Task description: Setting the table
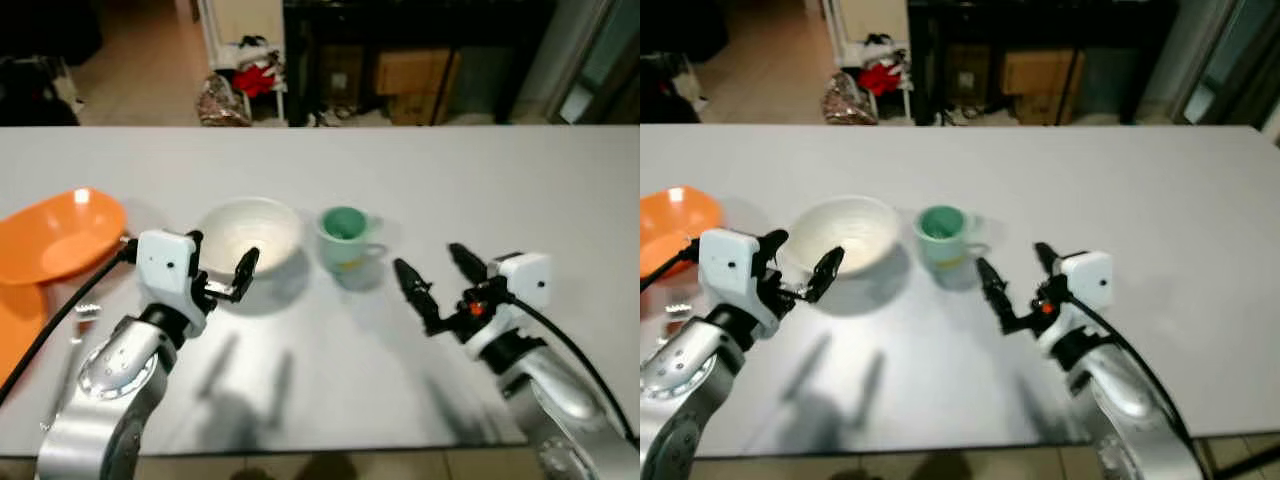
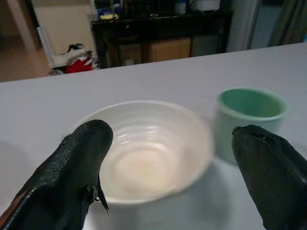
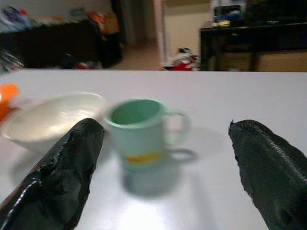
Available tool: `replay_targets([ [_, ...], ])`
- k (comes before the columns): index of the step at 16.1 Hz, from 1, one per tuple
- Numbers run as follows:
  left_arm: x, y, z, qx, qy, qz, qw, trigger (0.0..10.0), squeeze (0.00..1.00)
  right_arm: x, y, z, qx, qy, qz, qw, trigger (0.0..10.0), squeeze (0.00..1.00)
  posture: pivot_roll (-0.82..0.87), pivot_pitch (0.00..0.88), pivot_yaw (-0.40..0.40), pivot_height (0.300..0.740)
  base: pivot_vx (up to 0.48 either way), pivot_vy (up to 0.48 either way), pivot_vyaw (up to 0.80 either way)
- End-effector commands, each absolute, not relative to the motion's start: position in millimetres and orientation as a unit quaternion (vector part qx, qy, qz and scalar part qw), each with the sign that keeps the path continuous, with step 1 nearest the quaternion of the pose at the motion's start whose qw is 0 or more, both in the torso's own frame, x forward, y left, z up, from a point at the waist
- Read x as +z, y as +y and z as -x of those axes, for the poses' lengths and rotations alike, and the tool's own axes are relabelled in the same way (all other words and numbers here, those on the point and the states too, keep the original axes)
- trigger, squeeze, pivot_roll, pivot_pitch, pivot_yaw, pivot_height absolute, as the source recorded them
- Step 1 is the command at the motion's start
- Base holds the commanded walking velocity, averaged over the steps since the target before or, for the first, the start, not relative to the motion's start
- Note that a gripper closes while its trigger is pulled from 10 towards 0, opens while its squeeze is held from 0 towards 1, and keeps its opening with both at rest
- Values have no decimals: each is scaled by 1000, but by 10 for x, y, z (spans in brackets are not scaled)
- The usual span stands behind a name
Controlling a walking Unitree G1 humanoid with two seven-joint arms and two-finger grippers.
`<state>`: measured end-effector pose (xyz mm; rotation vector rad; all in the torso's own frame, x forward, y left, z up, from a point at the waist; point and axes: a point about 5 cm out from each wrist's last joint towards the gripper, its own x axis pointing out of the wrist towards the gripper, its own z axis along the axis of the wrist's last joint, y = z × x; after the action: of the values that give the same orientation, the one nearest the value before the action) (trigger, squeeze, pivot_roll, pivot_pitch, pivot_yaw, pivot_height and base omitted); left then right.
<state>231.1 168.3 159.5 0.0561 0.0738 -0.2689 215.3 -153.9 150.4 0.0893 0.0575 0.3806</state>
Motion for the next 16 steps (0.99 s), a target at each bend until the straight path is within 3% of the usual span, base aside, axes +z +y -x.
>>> replay_targets([
  [1, 1632, 1723, -2304, -121, 30, -39, 991, 10000, 0, 1533, -1514, -2172, 195, 24, -43, 980, 10000, 1000, 94, 0, -1, 740, 0, 0, 800],
  [16, 1579, 1630, -2477, -115, 38, -58, 991, 10000, 0, 1612, -1421, -2223, 219, 34, -10, 975, 10000, 1000, 70, 0, 9, 740, 0, 0, 800],
])
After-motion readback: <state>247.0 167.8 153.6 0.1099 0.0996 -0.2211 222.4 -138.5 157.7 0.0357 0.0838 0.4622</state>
